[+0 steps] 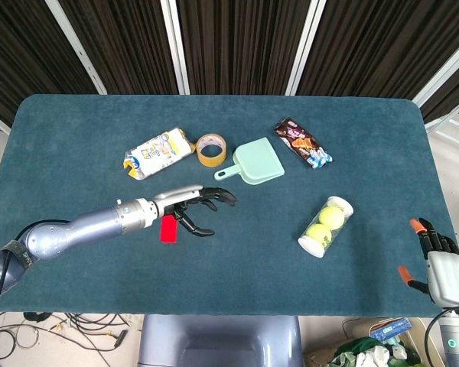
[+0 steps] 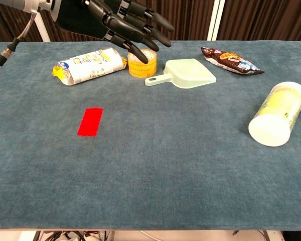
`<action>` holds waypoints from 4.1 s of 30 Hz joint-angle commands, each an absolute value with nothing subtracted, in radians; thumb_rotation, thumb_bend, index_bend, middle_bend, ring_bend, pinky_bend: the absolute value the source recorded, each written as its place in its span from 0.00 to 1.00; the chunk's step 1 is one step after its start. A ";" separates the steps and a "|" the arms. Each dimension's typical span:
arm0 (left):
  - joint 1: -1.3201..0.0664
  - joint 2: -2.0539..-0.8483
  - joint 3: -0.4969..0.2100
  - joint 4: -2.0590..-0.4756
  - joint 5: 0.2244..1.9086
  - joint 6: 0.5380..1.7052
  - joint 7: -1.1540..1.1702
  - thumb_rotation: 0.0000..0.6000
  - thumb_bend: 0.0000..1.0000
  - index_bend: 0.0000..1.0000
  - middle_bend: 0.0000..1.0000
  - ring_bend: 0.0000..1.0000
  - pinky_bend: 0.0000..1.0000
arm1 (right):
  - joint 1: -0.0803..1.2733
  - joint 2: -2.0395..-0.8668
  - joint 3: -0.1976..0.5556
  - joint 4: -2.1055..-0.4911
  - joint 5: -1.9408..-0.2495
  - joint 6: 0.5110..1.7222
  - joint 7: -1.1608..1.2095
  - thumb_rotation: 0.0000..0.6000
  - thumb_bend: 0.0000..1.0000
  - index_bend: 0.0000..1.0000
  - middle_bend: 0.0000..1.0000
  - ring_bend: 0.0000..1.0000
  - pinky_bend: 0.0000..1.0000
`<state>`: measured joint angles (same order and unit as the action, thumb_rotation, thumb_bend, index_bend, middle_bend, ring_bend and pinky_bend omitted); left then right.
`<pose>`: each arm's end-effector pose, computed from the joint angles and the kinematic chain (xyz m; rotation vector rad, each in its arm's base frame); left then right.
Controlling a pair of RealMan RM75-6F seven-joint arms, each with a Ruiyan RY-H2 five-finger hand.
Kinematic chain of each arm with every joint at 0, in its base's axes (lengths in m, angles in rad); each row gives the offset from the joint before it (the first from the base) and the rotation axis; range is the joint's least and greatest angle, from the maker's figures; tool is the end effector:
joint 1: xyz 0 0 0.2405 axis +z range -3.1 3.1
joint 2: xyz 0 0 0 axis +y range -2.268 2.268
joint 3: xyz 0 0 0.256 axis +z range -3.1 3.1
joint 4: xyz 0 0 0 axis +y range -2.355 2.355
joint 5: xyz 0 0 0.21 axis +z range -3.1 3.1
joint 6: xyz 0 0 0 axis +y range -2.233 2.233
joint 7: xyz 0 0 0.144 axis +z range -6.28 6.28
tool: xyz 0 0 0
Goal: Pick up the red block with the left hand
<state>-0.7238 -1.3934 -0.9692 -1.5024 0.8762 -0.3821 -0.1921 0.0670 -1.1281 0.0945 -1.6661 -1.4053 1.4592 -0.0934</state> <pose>-0.0382 0.3824 0.0580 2.0712 2.1214 1.0206 -0.3127 -0.1833 0.1586 1.3022 -0.9246 0.8388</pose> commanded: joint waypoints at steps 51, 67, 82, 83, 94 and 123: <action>-0.837 -1.399 -0.491 -1.425 1.045 0.548 0.385 1.00 0.30 0.28 0.53 0.52 0.57 | 0.064 -1.124 0.091 -1.672 -1.403 1.458 -0.090 1.00 0.19 0.12 0.07 0.19 0.19; -1.041 -1.453 -0.265 -1.298 0.748 0.508 0.545 1.00 0.31 0.34 0.79 0.74 0.72 | 0.066 -1.120 0.095 -1.669 -1.395 1.453 -0.081 1.00 0.19 0.12 0.07 0.19 0.19; -1.164 -1.506 -0.106 -1.251 0.519 0.501 0.551 1.00 0.34 0.44 0.83 0.77 0.74 | 0.066 -1.117 0.098 -1.669 -1.391 1.453 -0.073 1.00 0.19 0.12 0.07 0.19 0.19; -1.169 -1.506 -0.098 -1.250 0.512 0.499 0.547 1.00 0.34 0.45 0.83 0.77 0.74 | 0.066 -1.117 0.098 -1.669 -1.391 1.452 -0.072 1.00 0.19 0.12 0.07 0.19 0.19; -1.215 -1.502 -0.023 -1.250 0.466 0.482 0.493 1.00 0.36 0.46 0.83 0.77 0.74 | 0.066 -1.117 0.098 -1.670 -1.392 1.453 -0.075 1.00 0.19 0.12 0.07 0.19 0.19; -1.236 -1.547 0.048 -1.213 0.527 0.495 0.400 1.00 0.36 0.43 0.84 0.77 0.74 | 0.066 -1.116 0.101 -1.672 -1.385 1.452 -0.072 1.00 0.19 0.12 0.07 0.19 0.19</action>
